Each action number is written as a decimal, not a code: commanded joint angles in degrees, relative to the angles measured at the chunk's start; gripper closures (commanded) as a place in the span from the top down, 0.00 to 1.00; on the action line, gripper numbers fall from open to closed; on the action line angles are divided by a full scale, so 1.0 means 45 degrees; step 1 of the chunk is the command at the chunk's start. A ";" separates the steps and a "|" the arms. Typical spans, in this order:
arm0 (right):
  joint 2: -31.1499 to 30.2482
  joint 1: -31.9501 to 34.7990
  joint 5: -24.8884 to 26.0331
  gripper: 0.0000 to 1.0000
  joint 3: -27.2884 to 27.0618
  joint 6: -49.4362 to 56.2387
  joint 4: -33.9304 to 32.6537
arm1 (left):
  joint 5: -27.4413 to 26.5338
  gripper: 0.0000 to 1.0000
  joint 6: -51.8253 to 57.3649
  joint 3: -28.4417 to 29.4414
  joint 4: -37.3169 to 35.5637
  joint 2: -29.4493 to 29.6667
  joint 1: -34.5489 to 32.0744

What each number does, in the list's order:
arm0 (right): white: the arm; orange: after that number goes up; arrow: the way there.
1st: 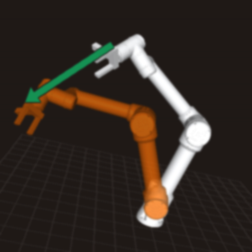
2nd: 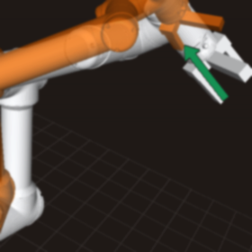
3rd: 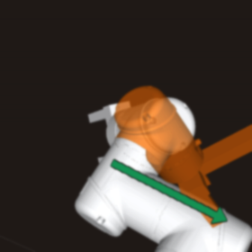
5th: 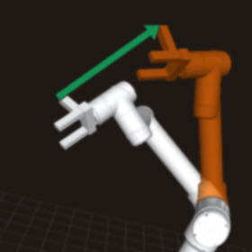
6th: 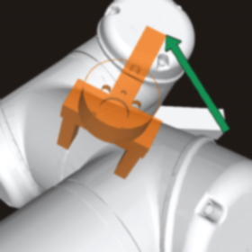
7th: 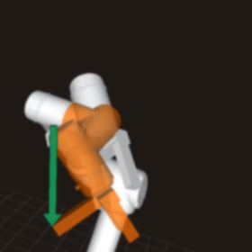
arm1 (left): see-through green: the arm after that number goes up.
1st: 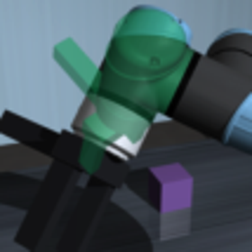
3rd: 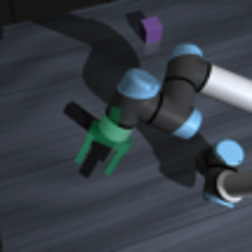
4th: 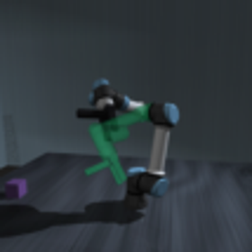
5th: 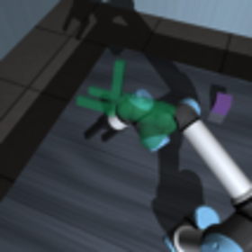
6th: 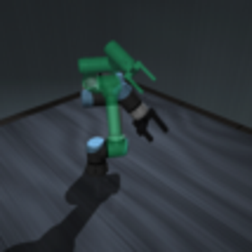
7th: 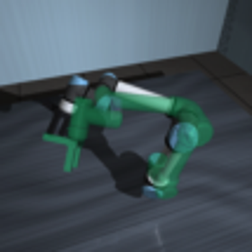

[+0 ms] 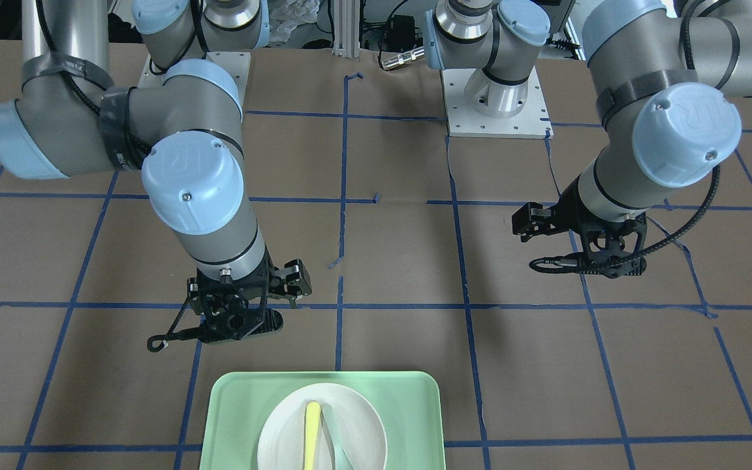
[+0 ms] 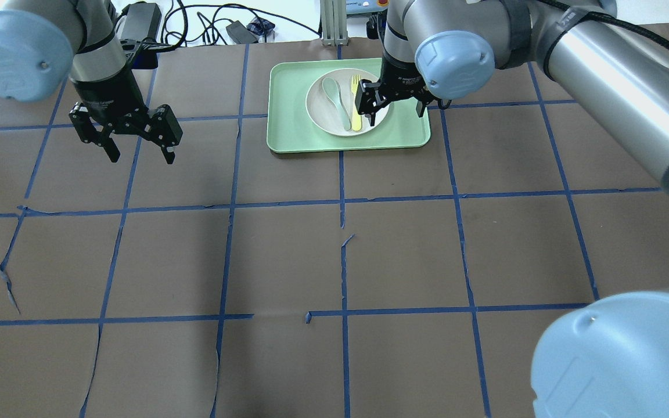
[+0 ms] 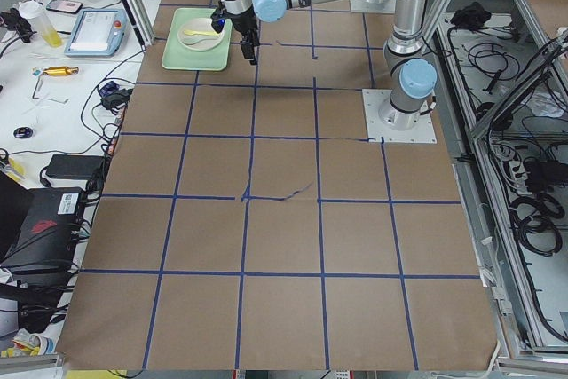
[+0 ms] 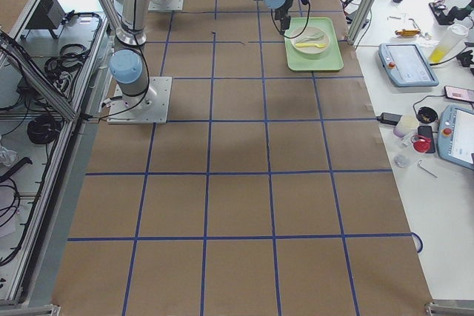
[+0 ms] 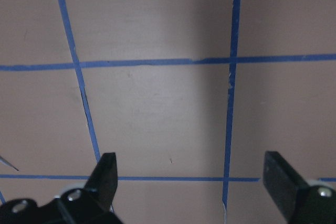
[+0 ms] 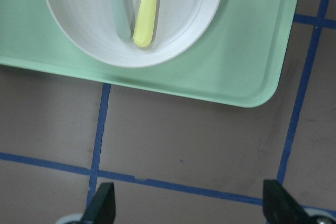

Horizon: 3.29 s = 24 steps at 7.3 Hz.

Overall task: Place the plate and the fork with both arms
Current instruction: 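Lower the right gripper onto the yellow fork in the plate, then close the right gripper on the yellow fork's handle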

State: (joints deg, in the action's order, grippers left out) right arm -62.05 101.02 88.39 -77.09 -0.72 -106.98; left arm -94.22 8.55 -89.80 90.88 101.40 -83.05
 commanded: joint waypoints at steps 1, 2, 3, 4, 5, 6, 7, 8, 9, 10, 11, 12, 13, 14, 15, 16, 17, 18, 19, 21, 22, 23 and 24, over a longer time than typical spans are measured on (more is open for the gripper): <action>0.1263 0.0032 0.0025 1.00 0.0841 0.0118 -0.0151 | 0.0526 1.00 0.0346 -0.0961 -0.0293 -0.0638 0.0623; 0.2004 0.0051 -0.0013 1.00 0.1151 -0.0092 -0.1118 | 0.0488 1.00 0.0288 -0.1059 -0.0274 -0.0698 0.0662; 0.2398 0.0051 0.0006 0.84 0.1599 -0.0153 -0.1225 | 0.0391 1.00 0.0288 -0.1215 -0.0332 -0.0756 0.0605; 0.2518 0.0051 -0.0013 0.68 0.1739 -0.0443 -0.1226 | 0.0371 1.00 0.0230 -0.1352 -0.0352 -0.0795 0.0624; 0.2654 0.0051 -0.0033 0.65 0.2069 -0.0910 -0.1323 | 0.0332 1.00 0.0287 -0.1373 -0.0371 -0.0931 0.0624; 0.3100 0.0071 -0.0458 0.58 0.2768 -0.1476 -0.1362 | 0.0293 1.00 0.0288 -0.1392 -0.0352 -0.0991 0.0643; 0.3685 0.0071 -0.0927 0.58 0.3587 -0.2081 -0.1382 | 0.0312 1.00 0.0230 -0.1470 -0.0333 -0.1010 0.0643; 0.3884 0.0071 -0.0931 0.57 0.3866 -0.2280 -0.1382 | 0.0293 1.00 0.0229 -0.1490 -0.0313 -0.1049 0.0663; 0.4099 0.0071 -0.0912 0.54 0.3927 -0.2263 -0.1401 | 0.0292 1.00 0.0210 -0.1529 -0.0313 -0.1050 0.0663; 0.4217 0.0071 -0.0931 0.53 0.4082 -0.2321 -0.1402 | 0.0292 1.00 0.0171 -0.1684 -0.0332 -0.1069 0.0663; 0.4489 0.0071 -0.0931 0.54 0.4142 -0.2321 -0.1402 | 0.0292 1.00 0.0171 -0.1840 -0.0371 -0.1127 0.0644; 0.4666 0.0071 -0.0931 0.54 0.4239 -0.2321 -0.1498 | 0.0292 1.00 0.0171 -0.1861 -0.0371 -0.1167 0.0643; 0.4938 0.0071 -0.0931 0.58 0.4414 -0.2321 -0.1519 | 0.0292 1.00 0.0171 -0.1900 -0.0371 -0.1186 0.0643; 0.5270 0.0071 -0.0931 0.58 0.4725 -0.2360 -0.1712 | 0.0292 1.00 0.0171 -0.1920 -0.0371 -0.1206 0.0643; 0.5312 0.0071 -0.0912 0.58 0.4767 -0.2360 -0.1714 | 0.0312 1.00 0.0113 -0.2016 -0.0391 -0.1206 0.0643; 0.5467 0.0071 -0.0912 0.58 0.4787 -0.2360 -0.1714 | 0.0293 1.00 0.0151 -0.2172 -0.0681 -0.1187 0.0643; 0.5546 0.0071 -0.0912 0.61 0.4787 -0.2322 -0.1714 | 0.0292 1.00 0.0151 -0.2251 -0.0723 -0.1186 0.0643; 0.5604 0.0071 -0.0912 0.61 0.4768 -0.2360 -0.1714 | 0.0292 1.00 0.0151 -0.2290 -0.0742 -0.1206 0.0643; 0.5624 0.0071 -0.0912 0.61 0.4748 -0.2360 -0.1695 | 0.0292 1.00 0.0151 -0.2310 -0.0743 -0.1206 0.0643; 0.5722 0.0071 -0.0873 0.59 0.4690 -0.2360 -0.1695 | 0.0292 1.00 0.0170 -0.2291 -0.0743 -0.1206 0.0663; 0.5722 0.0071 -0.0912 0.59 0.4670 -0.2399 -0.1675 | 0.0273 1.00 0.0171 -0.2310 -0.0743 -0.1225 0.0644; 0.5761 0.0071 -0.0912 0.57 0.4670 -0.2399 -0.1675 | 0.0254 1.00 0.0190 -0.2310 -0.0743 -0.1245 0.0643; 0.5742 0.0071 -0.0912 0.48 0.4670 -0.2283 -0.1578 | 0.0060 1.00 0.0209 -0.2310 -0.0743 -0.1245 0.0643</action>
State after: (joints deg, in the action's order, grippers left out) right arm -36.23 101.34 84.30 -56.05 -11.37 -114.44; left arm -93.24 9.39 -100.18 87.54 95.85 -80.14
